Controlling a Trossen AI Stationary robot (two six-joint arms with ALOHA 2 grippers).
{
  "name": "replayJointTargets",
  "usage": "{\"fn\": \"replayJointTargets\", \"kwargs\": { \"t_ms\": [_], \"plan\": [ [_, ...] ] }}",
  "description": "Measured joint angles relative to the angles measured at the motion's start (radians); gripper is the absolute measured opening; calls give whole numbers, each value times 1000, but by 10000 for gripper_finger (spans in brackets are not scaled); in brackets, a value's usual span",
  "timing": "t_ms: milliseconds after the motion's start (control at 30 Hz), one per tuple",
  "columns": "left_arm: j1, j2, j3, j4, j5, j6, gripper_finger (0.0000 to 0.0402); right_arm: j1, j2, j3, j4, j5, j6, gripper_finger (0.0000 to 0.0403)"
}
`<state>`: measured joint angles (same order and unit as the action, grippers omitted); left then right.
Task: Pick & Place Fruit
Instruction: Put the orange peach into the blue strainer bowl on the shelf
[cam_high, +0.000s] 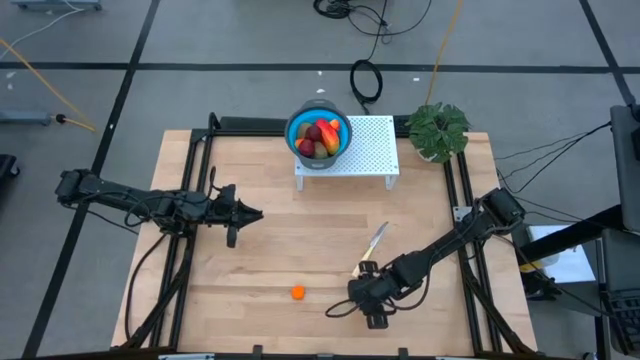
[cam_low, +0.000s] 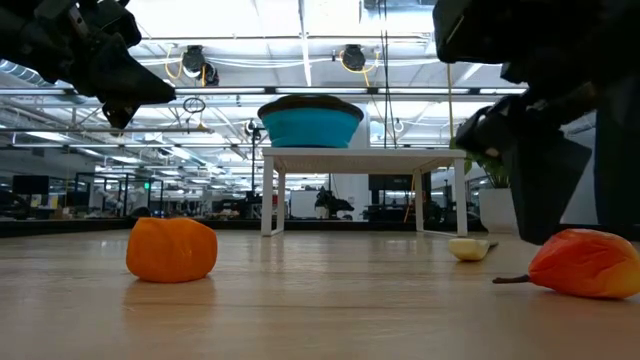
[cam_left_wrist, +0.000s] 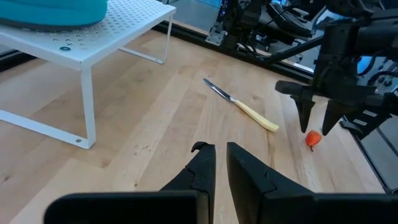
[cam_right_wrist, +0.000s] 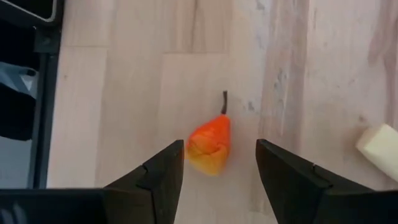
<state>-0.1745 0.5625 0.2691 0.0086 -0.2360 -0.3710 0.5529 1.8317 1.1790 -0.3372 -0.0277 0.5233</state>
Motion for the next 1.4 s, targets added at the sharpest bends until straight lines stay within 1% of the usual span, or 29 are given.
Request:
{"fn": "replayJointTargets", "kwargs": {
  "t_ms": [100, 233, 433, 767, 900, 1233, 1400],
  "plan": [
    [0, 0, 0, 0, 0, 0, 42, 5, 0, -20, 44, 2, 7, 192],
    [0, 0, 0, 0, 0, 0, 42, 5, 0, -47, 55, 2, 8, 192],
    [0, 0, 0, 0, -1, -6, 42, 5, 0, -97, 138, 2, 12, 191],
    [0, 0, 0, 2, -1, -9, 42, 5, 0, -108, 144, 22, -35, 188],
    [0, 0, 0, 2, -2, -12, 42, 5, 0, -108, 143, 31, -44, 168],
    [0, 0, 0, 3, -2, -11, 42, 4, 0, -108, 148, 30, -47, 94],
    [0, 0, 0, 3, -2, -11, 42, -2, -17, -109, 182, 27, -41, 82]
  ]
}}
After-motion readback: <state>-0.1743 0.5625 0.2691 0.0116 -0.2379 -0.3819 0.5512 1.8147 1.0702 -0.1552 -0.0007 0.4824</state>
